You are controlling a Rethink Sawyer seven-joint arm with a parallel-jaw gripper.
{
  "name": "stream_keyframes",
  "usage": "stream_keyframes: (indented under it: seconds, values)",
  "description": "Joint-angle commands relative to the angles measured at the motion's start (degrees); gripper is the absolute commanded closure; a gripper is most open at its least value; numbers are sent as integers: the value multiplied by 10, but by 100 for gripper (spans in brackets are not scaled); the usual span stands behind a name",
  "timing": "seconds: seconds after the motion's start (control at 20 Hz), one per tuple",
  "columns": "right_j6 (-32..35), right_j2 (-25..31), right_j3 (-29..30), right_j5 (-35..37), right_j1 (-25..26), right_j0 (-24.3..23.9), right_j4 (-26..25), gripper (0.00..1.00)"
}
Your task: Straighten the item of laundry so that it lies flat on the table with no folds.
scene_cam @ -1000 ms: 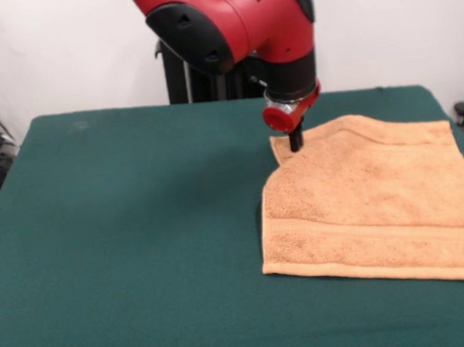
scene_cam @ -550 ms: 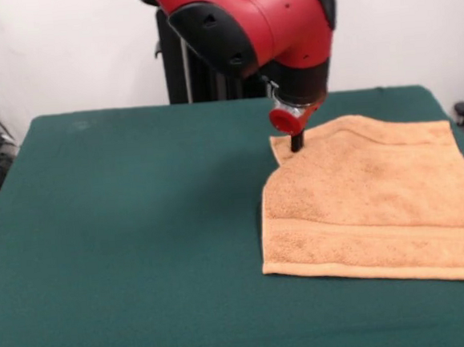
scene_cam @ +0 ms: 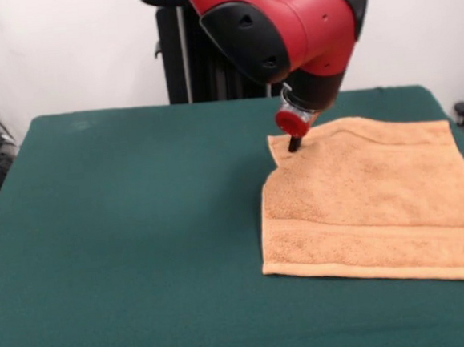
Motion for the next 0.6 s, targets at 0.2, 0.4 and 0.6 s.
stream_keyframes:
  seconds: [0.2,0.4,0.6]
  values:
    - [-8,-93,-75,54,57,7,-44,100]
    - [-7,-100,-80,57,62,13,-32,100]
    - [1,-111,-83,56,69,22,-26,100]
